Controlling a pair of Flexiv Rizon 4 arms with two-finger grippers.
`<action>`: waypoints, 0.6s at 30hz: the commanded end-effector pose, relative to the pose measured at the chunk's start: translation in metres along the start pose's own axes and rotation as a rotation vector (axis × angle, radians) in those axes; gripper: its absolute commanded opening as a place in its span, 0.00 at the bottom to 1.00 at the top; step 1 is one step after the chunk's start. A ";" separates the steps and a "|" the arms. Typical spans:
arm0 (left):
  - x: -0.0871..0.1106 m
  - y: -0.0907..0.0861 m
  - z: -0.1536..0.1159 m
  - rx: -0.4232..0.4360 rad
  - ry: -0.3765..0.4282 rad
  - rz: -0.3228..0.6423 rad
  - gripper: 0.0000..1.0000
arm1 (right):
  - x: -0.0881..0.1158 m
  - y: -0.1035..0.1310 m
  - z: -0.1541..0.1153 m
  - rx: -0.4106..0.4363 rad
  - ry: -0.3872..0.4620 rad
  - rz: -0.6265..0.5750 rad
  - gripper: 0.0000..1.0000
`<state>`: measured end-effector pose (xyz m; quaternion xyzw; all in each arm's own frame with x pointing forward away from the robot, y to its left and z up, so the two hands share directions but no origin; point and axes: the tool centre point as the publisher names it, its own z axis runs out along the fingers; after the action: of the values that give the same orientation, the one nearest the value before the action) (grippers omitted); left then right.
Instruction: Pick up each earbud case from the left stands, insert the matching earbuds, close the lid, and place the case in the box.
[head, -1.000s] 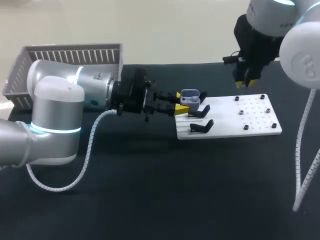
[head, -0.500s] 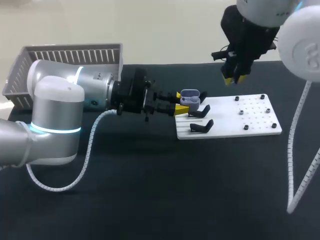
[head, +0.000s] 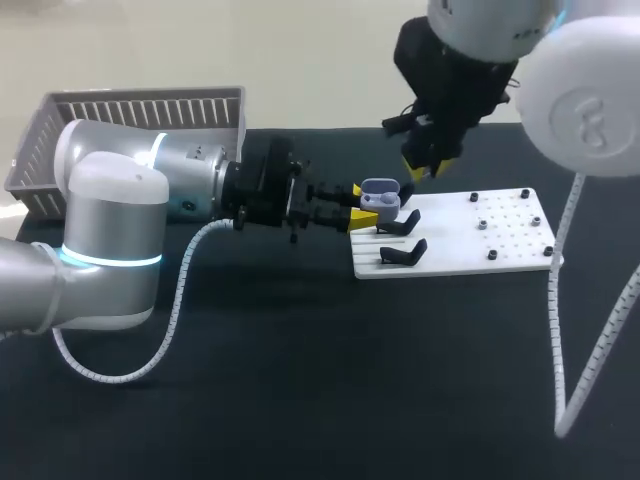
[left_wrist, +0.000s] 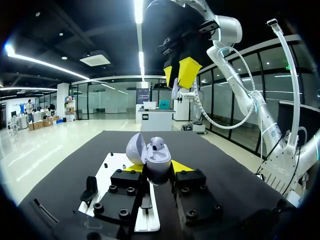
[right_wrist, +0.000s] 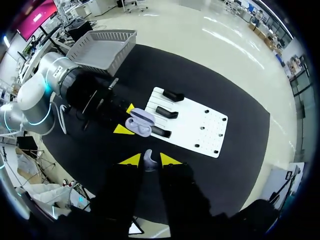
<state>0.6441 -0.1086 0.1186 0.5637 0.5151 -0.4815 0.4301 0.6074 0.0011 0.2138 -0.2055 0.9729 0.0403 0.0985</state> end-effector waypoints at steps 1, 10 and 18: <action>0.001 -0.001 0.000 -0.003 -0.003 0.003 0.00 | -0.010 0.014 0.006 0.022 0.028 -0.010 0.00; 0.001 -0.001 0.000 -0.003 -0.003 0.003 0.00 | -0.018 0.033 0.017 0.060 0.054 -0.038 0.00; 0.001 -0.001 0.000 -0.003 -0.003 0.003 0.00 | -0.026 0.037 0.028 0.063 0.064 -0.059 0.00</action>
<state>0.6440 -0.1086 0.1186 0.5638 0.5151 -0.4815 0.4300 0.6149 0.0442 0.1975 -0.2319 0.9695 0.0019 0.0794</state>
